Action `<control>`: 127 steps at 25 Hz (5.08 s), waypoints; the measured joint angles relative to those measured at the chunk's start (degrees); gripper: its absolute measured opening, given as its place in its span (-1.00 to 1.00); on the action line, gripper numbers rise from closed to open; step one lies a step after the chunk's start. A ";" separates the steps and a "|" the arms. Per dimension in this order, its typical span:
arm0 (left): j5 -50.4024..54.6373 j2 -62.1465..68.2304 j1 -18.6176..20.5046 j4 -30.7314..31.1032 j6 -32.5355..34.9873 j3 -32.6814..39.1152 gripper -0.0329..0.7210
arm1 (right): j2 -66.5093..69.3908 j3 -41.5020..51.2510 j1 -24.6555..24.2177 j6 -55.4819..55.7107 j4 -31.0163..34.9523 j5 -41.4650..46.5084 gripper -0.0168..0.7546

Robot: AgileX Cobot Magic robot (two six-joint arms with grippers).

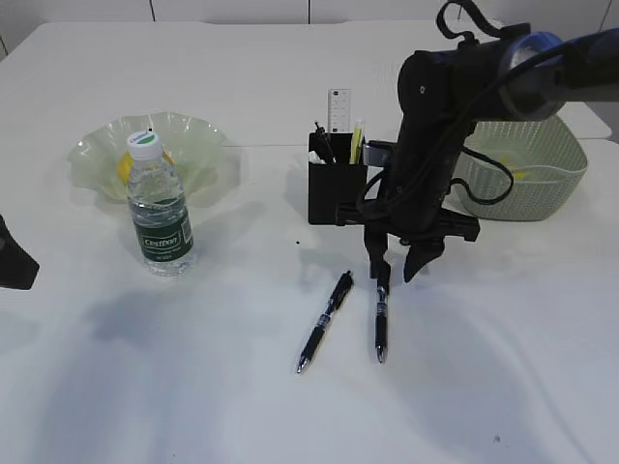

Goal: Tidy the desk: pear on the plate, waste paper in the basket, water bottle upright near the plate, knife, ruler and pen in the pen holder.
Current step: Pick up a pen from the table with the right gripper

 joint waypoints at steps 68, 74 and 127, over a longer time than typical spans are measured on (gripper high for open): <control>-0.59 0.00 0.00 -0.12 0.00 0.00 0.34 | 3.77 -0.04 0.93 4.32 -3.96 -5.70 -0.34; -0.59 0.00 0.00 -0.12 0.00 0.00 0.34 | 3.77 -0.04 0.93 4.32 -3.96 -5.70 -0.40; -0.59 0.00 0.00 -0.12 0.00 0.00 0.34 | -0.88 -0.04 0.93 2.04 -5.79 -5.84 -0.65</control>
